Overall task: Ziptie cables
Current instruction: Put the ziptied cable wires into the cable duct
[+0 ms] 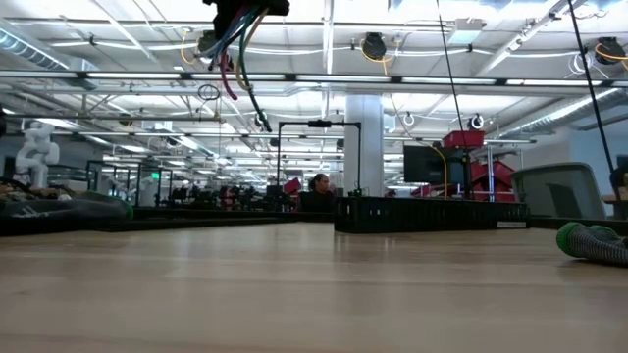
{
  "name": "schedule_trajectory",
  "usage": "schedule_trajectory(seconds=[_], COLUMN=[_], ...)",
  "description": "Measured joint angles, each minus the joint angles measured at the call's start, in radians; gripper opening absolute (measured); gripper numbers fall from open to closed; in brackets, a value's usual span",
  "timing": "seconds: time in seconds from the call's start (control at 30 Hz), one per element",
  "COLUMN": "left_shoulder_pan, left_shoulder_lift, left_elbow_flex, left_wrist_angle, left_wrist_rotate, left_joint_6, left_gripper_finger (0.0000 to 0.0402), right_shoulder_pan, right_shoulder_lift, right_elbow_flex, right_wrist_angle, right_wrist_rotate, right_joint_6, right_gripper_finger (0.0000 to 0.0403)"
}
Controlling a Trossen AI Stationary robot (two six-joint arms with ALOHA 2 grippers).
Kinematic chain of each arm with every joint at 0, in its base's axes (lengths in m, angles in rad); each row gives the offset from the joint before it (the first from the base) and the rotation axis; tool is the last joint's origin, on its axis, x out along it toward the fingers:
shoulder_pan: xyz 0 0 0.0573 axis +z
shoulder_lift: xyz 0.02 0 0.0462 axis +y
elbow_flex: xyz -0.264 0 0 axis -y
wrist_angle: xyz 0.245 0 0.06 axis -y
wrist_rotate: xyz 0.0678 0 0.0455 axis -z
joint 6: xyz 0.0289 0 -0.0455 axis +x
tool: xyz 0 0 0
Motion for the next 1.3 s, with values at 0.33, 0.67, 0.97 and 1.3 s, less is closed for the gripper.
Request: schedule_trajectory(seconds=[0.33,0.67,0.97,1.3], left_shoulder_pan=[-0.001,-0.001,0.0,0.0], left_shoulder_lift=[0.002,-0.028,-0.036,-0.036], left_elbow_flex=[-0.002,-0.001,0.0,0.001], left_wrist_angle=[0.003,-0.195,-0.251,-0.222], left_wrist_rotate=[-0.016,0.011,-0.017,-0.019], left_joint_6=[0.038,0.0,-0.019,-0.015], left_gripper_finger=[0.002,0.002,0.002,0.002], right_shoulder_pan=[-0.001,-0.003,0.067,0.147], right_shoulder_lift=[-0.002,-0.002,0.013,0.013], right_elbow_flex=[0.002,0.002,-0.252,-0.664], right_wrist_angle=[0.012,-0.203,-0.411,-0.102], right_wrist_rotate=[0.002,-0.001,-0.025,-0.117], right_joint_6=[0.001,-0.012,0.026,0.114], right_gripper_finger=[0.0001,0.0025,0.0136,0.0262])
